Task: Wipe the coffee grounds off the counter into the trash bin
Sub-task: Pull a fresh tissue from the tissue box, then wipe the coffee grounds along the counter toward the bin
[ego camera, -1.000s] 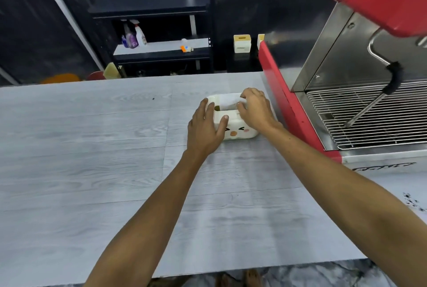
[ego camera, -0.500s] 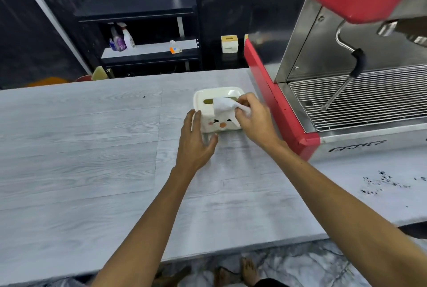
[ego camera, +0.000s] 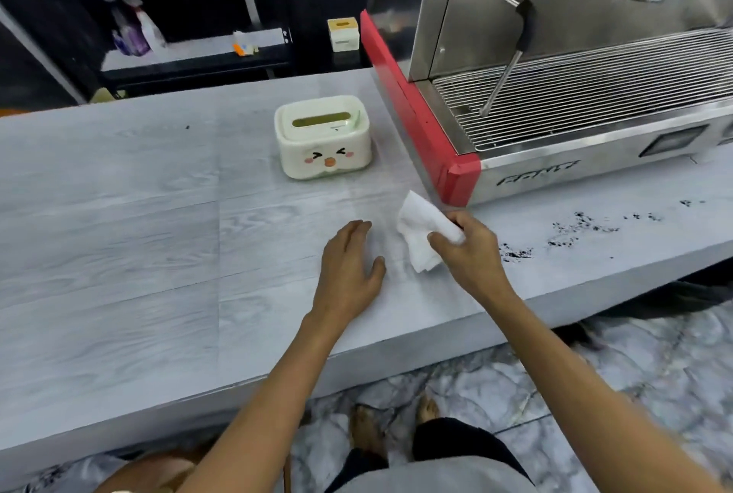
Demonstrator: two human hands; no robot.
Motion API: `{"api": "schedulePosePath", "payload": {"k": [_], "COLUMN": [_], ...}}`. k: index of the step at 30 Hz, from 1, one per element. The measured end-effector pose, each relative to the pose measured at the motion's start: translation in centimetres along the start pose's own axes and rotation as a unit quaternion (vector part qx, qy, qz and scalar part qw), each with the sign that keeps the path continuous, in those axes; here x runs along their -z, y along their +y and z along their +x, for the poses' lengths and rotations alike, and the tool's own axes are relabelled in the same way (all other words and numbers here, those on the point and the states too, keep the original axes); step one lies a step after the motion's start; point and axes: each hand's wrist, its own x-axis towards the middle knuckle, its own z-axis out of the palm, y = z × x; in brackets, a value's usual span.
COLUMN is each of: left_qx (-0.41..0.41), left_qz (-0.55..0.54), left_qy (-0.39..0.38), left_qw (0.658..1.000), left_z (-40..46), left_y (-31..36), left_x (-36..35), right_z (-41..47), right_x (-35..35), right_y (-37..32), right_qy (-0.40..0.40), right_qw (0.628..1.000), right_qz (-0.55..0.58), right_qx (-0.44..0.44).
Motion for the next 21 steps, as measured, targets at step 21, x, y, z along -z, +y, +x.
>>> {"api": "schedulePosePath", "payload": {"k": [21], "left_qx": [0.004], "left_qz": [0.102], "left_qy": [0.057], "left_qw": [0.993], "left_z": [-1.8], "left_y": [8.8], "left_x": [-9.9], "right_z": [-2.9], "right_x": [8.5], "right_y": [9.0], "right_qy": [0.114], "right_qw": [0.935], "right_qz": [-0.328], "right_qx": [0.075]}}
